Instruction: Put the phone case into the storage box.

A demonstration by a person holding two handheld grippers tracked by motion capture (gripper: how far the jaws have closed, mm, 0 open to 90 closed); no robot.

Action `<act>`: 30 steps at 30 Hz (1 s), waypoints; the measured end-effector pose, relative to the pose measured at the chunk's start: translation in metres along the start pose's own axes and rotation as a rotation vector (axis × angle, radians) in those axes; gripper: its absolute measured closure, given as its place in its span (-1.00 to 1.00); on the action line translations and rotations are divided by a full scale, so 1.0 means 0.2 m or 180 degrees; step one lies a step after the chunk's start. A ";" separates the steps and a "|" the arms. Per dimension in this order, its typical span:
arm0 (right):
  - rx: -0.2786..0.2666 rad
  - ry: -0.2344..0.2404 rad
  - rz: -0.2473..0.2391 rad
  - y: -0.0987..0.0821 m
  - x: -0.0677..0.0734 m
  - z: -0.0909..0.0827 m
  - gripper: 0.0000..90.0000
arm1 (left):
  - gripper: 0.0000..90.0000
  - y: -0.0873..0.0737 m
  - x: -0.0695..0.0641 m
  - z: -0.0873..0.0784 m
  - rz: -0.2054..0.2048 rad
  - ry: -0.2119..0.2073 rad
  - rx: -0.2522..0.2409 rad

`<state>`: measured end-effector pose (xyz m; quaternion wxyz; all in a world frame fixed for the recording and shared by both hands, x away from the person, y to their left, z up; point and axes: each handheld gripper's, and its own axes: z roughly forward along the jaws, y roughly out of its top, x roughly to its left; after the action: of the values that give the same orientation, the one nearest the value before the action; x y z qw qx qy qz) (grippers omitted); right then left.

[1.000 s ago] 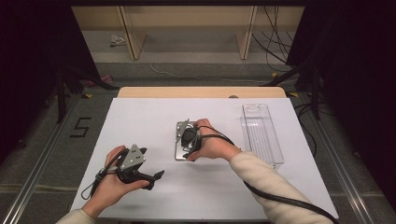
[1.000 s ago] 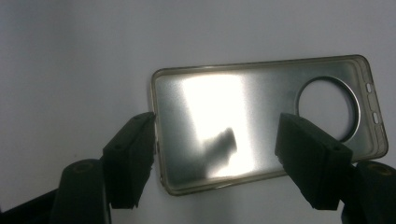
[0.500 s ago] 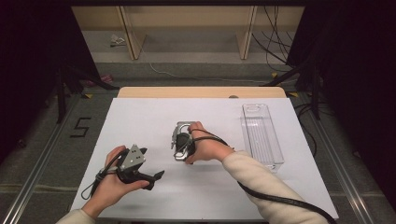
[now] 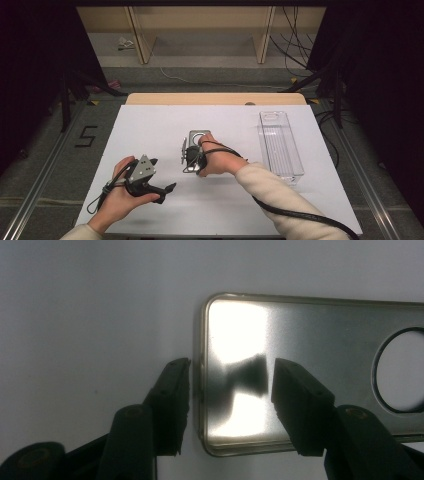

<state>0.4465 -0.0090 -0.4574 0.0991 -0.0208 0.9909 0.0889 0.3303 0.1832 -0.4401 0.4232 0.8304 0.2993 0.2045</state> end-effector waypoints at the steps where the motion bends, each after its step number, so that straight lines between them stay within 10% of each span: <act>1: 0.0019 0.0006 -0.0003 0.00 0.00 0.00 0.17 | -0.94 0.00 0.00 0.00 0.0000 -0.0001 0.0000; 30: 0.0134 0.0255 -0.0073 0.03 0.01 0.00 0.82 | -0.93 0.00 0.00 0.00 0.0016 -0.0031 0.0015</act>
<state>0.4436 -0.0032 -0.4568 0.0608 -0.0336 0.9954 0.0660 0.3301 0.1832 -0.4405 0.4221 0.8331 0.2956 0.2008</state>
